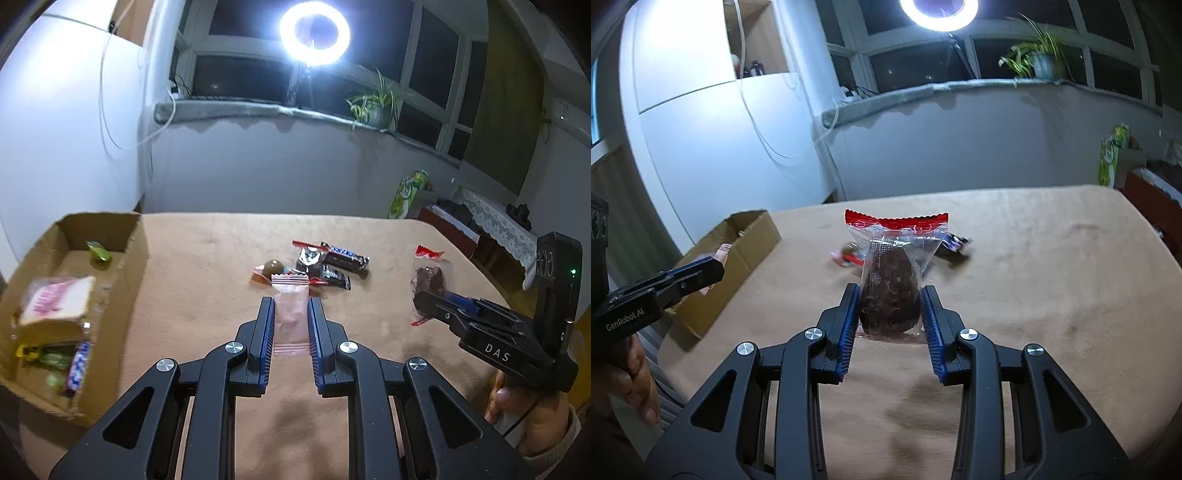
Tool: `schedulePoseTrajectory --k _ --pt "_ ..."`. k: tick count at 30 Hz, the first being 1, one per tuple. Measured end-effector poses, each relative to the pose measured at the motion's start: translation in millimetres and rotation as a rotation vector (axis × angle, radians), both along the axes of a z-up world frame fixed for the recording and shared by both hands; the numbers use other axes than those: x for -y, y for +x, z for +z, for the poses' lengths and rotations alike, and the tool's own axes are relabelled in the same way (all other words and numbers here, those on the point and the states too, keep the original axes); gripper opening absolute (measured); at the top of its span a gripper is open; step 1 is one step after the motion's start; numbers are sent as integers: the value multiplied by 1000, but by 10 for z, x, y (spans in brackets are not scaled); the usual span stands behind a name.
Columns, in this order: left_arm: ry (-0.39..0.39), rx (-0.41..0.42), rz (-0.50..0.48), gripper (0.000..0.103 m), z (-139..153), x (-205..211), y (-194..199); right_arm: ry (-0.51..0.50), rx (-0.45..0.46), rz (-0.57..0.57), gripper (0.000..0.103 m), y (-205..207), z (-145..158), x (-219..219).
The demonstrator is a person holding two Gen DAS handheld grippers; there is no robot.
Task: Organize snacks
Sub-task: 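Carry both items over the box and open both tools to drop them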
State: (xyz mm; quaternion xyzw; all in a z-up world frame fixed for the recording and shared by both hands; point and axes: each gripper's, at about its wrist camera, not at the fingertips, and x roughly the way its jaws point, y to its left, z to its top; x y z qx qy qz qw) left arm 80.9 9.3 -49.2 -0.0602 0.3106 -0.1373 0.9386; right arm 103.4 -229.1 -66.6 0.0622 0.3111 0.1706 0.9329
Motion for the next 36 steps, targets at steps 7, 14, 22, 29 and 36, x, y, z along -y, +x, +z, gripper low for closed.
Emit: schedulePoseTrajectory --k 7,14,22,29,36 --pt "-14 39 34 16 109 -229 -140 -21 38 57 35 -56 205 -340" --pt "-10 71 81 16 157 -557 -231 -51 46 116 35 -40 289 -728" --pt "-4 85 163 16 141 -1061 -304 -88 44 209 35 36 310 -1293" --pt "-1 67 250 16 46 -1515 -330 -110 45 322 35 130 302 -1911" --pt "1 32 305 16 -99 -1848 -307 -126 57 435 35 299 293 -2543"
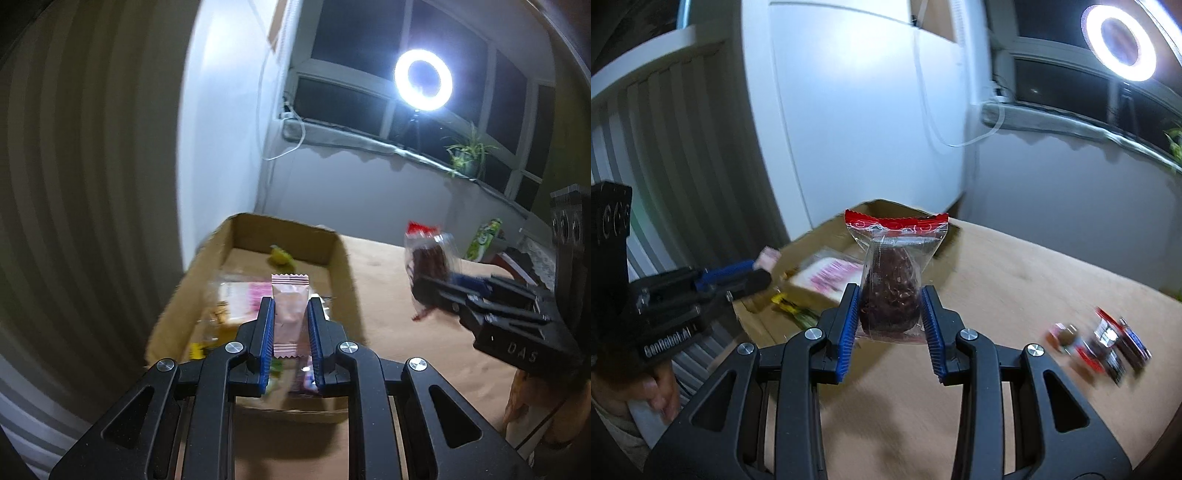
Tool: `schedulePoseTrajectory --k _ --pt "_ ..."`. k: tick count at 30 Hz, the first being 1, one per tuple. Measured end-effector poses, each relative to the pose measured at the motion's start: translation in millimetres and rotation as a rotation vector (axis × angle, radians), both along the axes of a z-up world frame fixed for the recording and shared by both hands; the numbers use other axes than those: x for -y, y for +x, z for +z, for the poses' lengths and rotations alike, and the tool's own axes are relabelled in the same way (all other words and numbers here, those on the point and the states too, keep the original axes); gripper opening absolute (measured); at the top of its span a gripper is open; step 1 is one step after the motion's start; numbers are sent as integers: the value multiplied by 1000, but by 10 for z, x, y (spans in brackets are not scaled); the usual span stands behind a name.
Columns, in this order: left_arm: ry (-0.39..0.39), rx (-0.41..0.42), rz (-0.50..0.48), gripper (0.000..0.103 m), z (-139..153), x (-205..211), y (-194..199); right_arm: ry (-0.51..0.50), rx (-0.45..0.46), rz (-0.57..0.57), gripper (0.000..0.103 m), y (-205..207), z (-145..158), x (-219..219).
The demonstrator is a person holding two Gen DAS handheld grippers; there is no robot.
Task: Organize snacks
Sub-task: 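Carry both items over the box and open both tools to drop them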
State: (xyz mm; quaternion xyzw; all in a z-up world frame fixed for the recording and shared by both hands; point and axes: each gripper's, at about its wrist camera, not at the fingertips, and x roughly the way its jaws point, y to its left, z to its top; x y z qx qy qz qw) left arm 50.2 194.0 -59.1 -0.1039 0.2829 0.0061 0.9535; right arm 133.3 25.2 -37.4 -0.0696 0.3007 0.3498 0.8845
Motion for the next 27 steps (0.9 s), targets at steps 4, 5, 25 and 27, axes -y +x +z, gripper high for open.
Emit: schedulePoseTrajectory --k 4,5,25,27 --pt "-13 -29 11 16 -111 -87 36 -8 0 49 35 145 -40 -307" --pt "-18 -39 8 16 -146 -91 50 -10 -1 59 35 182 -53 -363" --pt "70 -24 85 74 -42 -133 -58 15 15 31 71 162 -64 -213" --pt "90 -16 89 74 14 -96 -98 18 26 32 71 119 -23 -209"
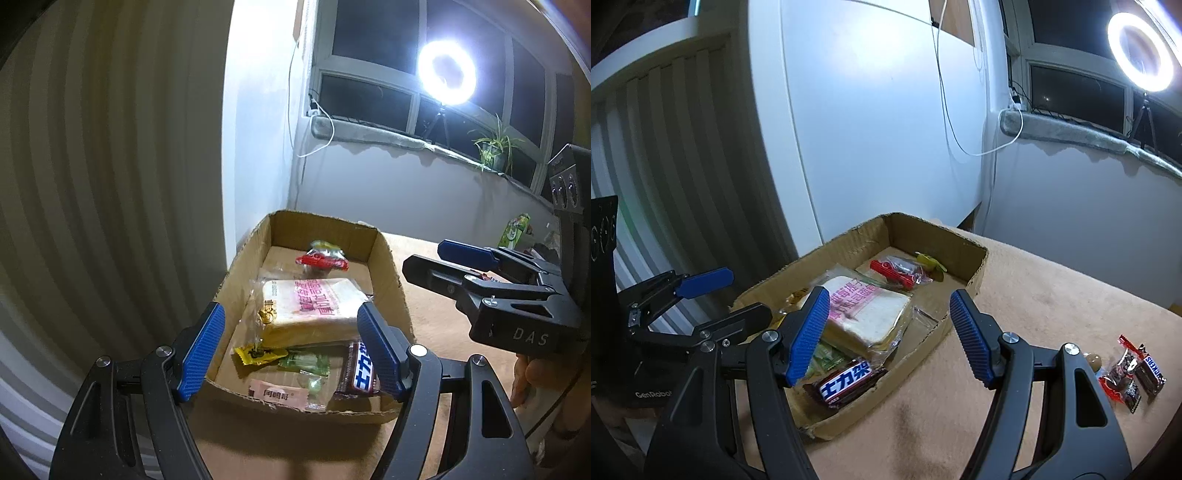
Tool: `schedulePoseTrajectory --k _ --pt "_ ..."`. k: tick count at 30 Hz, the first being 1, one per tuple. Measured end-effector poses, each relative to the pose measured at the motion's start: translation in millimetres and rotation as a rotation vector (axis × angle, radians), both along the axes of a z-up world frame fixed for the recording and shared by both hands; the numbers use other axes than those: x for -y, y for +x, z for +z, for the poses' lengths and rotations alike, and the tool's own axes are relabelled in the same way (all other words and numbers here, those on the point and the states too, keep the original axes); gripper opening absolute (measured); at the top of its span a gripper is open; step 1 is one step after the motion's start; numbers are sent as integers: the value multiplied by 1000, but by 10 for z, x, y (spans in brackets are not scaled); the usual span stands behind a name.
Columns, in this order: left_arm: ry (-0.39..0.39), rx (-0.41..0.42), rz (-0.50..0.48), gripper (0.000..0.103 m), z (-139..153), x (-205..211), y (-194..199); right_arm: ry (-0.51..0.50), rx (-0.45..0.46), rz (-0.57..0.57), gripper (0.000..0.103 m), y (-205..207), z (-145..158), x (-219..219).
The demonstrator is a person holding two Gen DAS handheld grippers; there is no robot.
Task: Organize snacks
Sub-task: 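Move both open tools back to the remaining snacks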
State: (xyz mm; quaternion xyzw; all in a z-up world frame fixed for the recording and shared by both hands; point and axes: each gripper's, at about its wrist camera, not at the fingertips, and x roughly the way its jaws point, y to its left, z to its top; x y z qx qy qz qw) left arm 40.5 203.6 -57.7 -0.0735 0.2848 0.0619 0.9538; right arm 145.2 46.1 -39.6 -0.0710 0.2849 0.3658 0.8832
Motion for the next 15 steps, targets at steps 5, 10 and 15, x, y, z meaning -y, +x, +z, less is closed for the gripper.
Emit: schedulePoseTrajectory --k 5,10,15 --pt "57 16 19 74 121 51 -85 -4 17 -13 73 -94 51 49" --pt "89 33 36 74 200 76 -135 -4 13 -33 74 -130 48 114" --pt "101 49 36 75 237 117 -168 -2 -3 -47 74 -139 5 181"
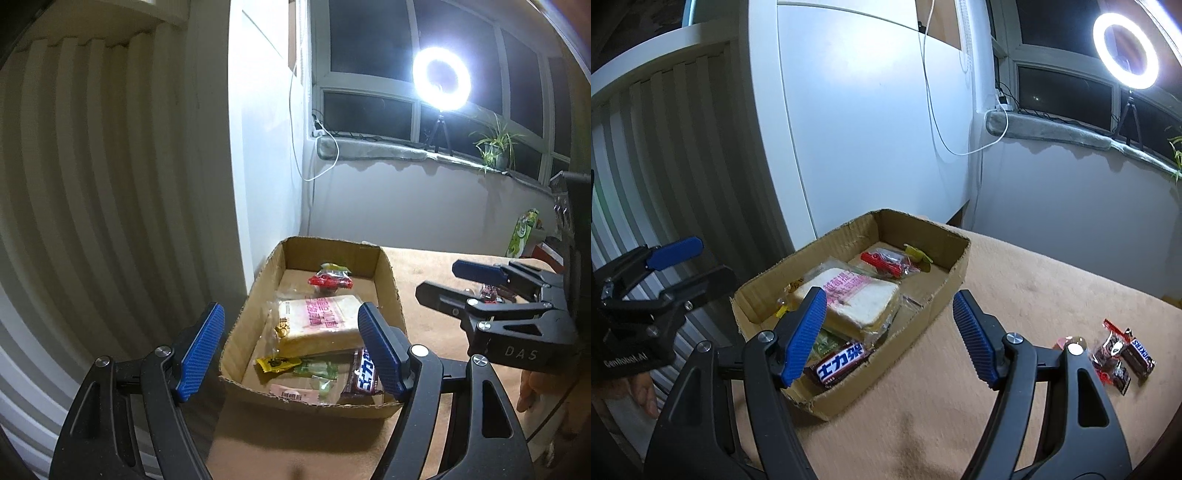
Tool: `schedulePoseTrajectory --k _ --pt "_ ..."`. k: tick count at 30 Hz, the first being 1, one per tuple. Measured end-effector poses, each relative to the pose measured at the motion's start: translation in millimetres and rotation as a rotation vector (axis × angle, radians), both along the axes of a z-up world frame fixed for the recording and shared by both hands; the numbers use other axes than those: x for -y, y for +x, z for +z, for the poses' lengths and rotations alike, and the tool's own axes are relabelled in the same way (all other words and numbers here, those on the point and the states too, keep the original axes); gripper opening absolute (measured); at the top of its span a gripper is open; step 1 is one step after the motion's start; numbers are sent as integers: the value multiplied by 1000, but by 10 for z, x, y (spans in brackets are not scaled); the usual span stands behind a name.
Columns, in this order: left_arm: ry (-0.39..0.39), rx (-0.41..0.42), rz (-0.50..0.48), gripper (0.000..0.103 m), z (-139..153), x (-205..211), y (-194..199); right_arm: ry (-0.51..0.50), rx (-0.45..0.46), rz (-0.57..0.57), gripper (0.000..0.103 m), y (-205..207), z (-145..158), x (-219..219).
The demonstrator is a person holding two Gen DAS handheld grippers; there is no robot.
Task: Organize snacks
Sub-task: 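Move both open tools back to the remaining snacks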
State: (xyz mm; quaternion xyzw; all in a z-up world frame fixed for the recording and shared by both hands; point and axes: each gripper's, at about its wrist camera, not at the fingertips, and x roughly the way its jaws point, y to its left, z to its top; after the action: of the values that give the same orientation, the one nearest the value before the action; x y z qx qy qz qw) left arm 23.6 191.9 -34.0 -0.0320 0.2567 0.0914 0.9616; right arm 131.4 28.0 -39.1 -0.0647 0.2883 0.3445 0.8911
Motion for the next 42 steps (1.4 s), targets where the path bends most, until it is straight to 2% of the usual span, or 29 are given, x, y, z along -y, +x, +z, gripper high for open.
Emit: schedulePoseTrajectory --k 11,25,27,28,33,38,42 --pt "5 -31 -49 77 -57 229 134 1 -77 -49 75 48 -344 300" --pt "21 -83 -204 78 -120 1025 447 43 -143 -173 76 237 -582 1127" --pt "20 -92 -236 78 -136 1161 499 20 -151 -189 85 286 -617 1290" --pt "19 -97 -251 78 -148 1221 524 2 -153 -196 86 306 -634 1380" --pt "-31 -160 -338 78 -314 1553 772 -84 -169 -247 86 413 -718 1870" --pt "-104 -247 -395 78 -546 1832 1157 -137 -261 -252 86 688 -863 2305" --pt "-65 -307 -421 78 -771 2078 1536 -166 -289 -186 86 864 -910 2380"
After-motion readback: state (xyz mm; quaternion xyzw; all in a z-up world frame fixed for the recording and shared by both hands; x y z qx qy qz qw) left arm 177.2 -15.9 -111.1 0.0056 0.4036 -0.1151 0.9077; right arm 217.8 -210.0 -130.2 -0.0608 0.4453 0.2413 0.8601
